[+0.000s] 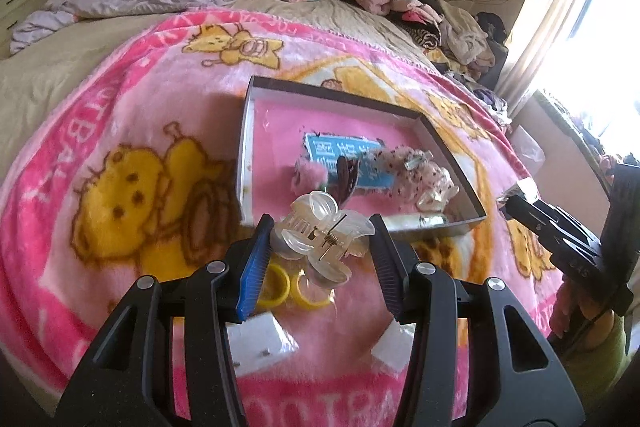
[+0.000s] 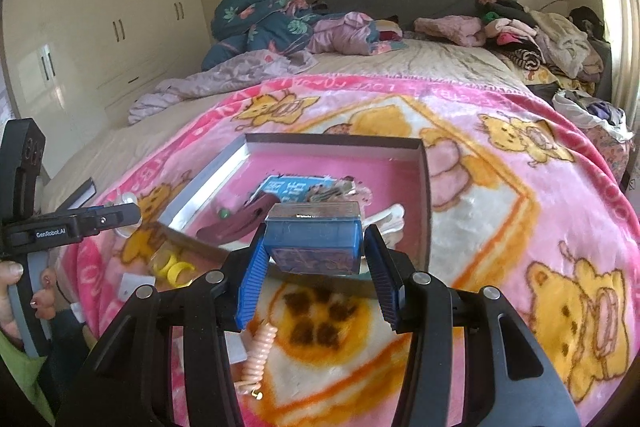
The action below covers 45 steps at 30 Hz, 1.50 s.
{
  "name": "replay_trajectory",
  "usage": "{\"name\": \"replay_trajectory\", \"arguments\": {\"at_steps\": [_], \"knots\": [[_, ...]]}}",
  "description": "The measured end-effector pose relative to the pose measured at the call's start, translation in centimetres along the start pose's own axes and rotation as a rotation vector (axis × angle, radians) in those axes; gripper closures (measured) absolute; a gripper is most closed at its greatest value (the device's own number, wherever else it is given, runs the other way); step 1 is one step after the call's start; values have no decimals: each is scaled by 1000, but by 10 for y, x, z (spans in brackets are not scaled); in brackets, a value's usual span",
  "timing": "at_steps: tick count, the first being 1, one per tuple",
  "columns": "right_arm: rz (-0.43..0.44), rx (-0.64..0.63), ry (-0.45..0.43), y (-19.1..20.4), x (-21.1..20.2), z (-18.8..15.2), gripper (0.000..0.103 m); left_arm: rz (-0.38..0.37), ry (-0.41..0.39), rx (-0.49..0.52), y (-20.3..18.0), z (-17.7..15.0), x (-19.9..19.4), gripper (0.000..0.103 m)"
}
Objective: Organize jewelry
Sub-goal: 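Carry the blue box and clear claw clip into the tray and open both tools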
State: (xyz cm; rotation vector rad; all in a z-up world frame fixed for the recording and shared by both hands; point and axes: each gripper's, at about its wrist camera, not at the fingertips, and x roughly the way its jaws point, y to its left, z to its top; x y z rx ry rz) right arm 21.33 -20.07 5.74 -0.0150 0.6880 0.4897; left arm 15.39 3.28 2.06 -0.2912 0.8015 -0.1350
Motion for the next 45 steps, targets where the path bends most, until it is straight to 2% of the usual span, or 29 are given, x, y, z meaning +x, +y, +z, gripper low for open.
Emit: {"name": "replay_trajectory", "arguments": {"at_steps": [15, 26, 45], "knots": [[-75, 38, -29, -24, 6, 19, 57, 2, 7, 35, -12, 43, 21, 63], [-96, 64, -2, -39, 28, 24, 57, 32, 34, 33, -4, 64, 53, 63], [-76, 87, 89, -50, 67, 3, 57, 80, 127, 26, 9, 58, 114, 63]]}}
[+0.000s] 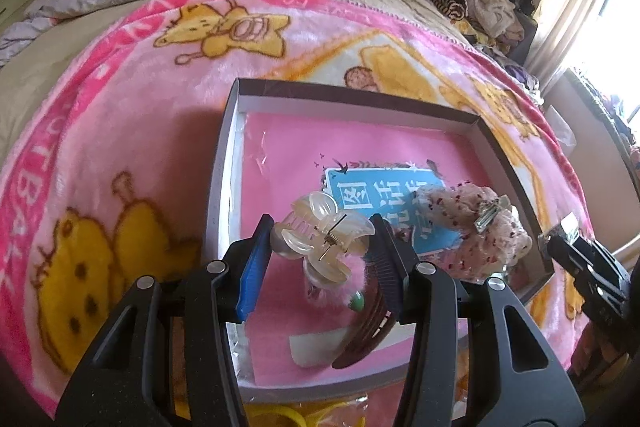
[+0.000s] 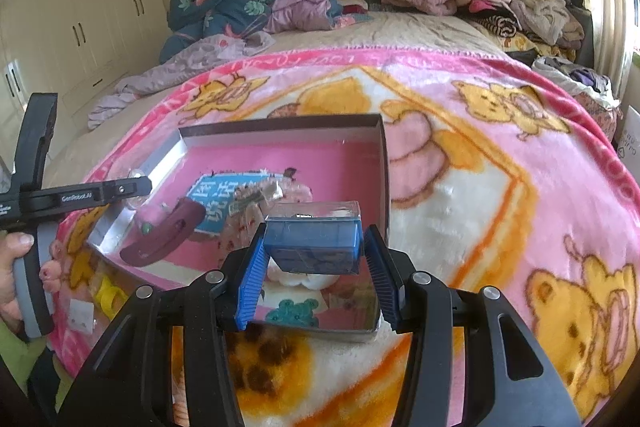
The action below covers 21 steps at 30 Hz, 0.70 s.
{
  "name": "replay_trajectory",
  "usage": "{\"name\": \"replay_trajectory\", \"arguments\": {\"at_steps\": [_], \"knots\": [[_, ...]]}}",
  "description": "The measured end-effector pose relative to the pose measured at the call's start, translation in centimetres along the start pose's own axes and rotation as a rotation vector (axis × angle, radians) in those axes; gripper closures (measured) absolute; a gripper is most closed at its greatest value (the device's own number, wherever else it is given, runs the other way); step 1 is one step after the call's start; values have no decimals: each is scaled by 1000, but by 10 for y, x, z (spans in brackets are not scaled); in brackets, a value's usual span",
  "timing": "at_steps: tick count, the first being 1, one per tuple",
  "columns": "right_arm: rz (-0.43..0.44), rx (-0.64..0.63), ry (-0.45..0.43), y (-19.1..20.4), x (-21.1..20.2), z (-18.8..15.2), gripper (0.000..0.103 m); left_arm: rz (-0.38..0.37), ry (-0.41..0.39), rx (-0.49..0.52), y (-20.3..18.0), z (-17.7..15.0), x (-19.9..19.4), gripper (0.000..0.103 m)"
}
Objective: Organize jewelry
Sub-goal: 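Carry the blue box and clear claw clip into the tray and open both tools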
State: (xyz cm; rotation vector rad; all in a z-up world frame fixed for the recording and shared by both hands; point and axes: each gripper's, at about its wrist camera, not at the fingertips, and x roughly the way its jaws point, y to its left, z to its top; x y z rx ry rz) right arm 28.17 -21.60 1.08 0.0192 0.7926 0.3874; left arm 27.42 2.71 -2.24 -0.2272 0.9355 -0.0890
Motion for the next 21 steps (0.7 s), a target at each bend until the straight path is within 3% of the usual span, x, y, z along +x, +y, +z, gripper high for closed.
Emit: {"name": "replay_trajectory", "arguments": {"at_steps": [21], "knots": [[48, -16, 58, 15, 16, -14, 58, 26, 21, -3, 4, -2, 16, 63]]}}
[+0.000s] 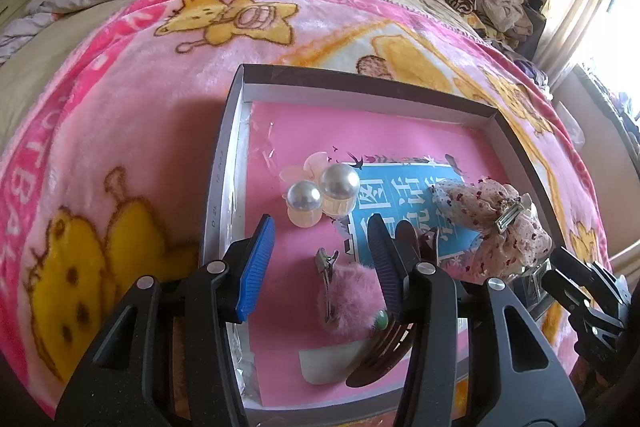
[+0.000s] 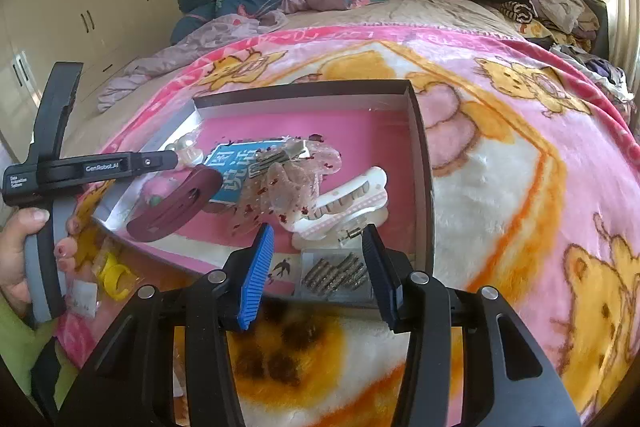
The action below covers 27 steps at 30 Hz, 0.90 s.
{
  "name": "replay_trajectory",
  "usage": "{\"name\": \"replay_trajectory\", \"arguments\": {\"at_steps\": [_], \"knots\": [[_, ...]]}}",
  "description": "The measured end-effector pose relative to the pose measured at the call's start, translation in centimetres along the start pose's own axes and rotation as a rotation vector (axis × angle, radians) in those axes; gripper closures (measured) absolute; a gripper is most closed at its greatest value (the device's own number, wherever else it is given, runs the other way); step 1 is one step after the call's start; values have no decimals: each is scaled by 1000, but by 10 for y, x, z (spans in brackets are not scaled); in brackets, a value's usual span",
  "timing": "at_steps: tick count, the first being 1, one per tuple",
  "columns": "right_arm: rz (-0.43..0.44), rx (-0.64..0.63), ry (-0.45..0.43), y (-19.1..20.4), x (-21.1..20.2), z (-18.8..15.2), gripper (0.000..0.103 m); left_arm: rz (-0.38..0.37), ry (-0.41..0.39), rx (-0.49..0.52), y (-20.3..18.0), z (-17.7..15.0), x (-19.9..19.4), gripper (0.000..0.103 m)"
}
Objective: Organize jewelry
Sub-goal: 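Carry the blue box and clear claw clip into the tray and open both tools, then withdraw both tools from the tray toward the clear packet and earring card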
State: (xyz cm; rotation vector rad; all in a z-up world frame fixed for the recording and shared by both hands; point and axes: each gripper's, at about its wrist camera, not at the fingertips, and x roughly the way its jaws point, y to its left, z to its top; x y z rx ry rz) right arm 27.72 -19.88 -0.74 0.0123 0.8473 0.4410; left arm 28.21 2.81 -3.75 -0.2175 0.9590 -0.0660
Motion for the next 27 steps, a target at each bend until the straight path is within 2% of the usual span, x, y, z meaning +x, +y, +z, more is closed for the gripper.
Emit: {"name": "replay_trajectory", "arguments": {"at_steps": [8, 11, 14, 18, 25, 27], "knots": [[-1, -5, -11, 4, -11, -3, 58, -6, -6, 10, -4, 0, -6, 63], [-2, -7, -15, 5, -16, -4, 55, -6, -15, 14, -7, -2, -12, 59], [0, -7, -21, 5, -21, -5, 50, -7, -26, 15, -9, -3, -19, 57], [3, 7, -34, 5, -28, -7, 37, -10, -40, 16, -11, -6, -28, 52], [2, 16, -57, 7, -43, -9, 26, -18, -66, 11, -12, -10, -46, 40], [1, 14, -61, 9, -46, -9, 24, -20, -72, 6, -10, -11, -50, 40]]}}
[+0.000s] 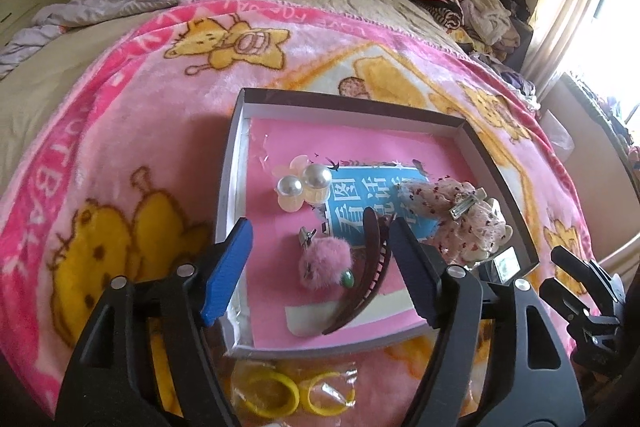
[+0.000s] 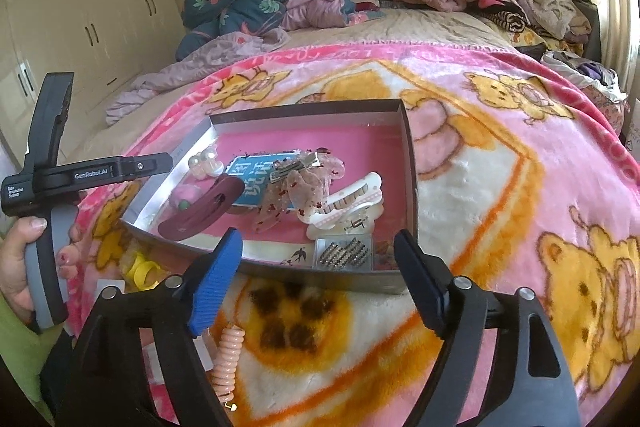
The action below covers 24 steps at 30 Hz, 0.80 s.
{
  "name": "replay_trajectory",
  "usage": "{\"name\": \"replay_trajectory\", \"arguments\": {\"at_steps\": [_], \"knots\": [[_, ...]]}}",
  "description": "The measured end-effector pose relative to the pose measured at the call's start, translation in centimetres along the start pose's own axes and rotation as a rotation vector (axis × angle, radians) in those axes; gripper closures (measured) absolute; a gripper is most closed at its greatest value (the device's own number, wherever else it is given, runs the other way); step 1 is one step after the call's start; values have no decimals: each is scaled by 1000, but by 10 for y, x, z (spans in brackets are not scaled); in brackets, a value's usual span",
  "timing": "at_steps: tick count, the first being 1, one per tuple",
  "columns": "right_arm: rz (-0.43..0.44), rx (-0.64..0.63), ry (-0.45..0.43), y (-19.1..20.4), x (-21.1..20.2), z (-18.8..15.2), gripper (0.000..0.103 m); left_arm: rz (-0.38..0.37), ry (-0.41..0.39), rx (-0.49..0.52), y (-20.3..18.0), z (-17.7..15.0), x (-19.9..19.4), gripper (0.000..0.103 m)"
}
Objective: Organize jewelry
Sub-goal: 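Withdraw both tools from the tray toward the clear packet and earring card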
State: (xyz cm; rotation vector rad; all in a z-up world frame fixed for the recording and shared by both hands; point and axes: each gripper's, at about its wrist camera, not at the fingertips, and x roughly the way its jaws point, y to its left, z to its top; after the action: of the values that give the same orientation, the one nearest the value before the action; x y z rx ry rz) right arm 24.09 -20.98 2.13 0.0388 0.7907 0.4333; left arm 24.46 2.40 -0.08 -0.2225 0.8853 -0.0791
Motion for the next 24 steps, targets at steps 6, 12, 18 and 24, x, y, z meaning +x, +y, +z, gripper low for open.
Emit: {"name": "replay_trajectory", "arguments": {"at_steps": [6, 12, 18, 24], "knots": [[-4, -9, -11, 7, -8, -1, 22, 6, -26, -2, 2, -7, -18, 24], [3, -18, -21, 15, -15, -4, 20, 17, -42, -4, 6, -17, -34, 18], [18, -39, -27, 25, -20, -7, 20, 24, -57, -13, 11, -26, -48, 15], [31, -55, -34, 34, -27, -10, 20, 20, -74, -22, 15, -34, -60, 12]]}}
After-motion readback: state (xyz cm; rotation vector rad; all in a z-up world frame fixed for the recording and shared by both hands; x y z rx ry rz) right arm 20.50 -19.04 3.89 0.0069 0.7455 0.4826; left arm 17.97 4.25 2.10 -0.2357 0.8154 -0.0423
